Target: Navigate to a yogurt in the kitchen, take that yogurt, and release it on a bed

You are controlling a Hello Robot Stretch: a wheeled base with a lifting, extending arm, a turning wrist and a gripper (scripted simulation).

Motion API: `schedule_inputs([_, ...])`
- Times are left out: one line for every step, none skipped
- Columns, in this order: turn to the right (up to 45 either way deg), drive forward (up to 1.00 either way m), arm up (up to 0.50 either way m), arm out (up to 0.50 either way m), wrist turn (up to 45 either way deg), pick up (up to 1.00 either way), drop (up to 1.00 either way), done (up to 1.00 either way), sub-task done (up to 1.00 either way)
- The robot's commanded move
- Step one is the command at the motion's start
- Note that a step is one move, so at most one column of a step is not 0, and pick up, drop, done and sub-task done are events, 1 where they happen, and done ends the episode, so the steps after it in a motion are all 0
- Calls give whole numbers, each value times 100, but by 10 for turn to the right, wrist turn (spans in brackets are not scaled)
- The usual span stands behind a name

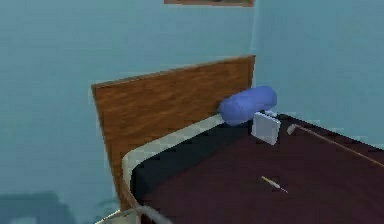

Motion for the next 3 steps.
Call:
schedule_inputs([-300,0,0,0,0,0,0,0,0])
schedule_inputs([-30,0,0,0,0,0,0,0,0])
schedule_inputs([0,0,0,48,0,0,0,0,0])
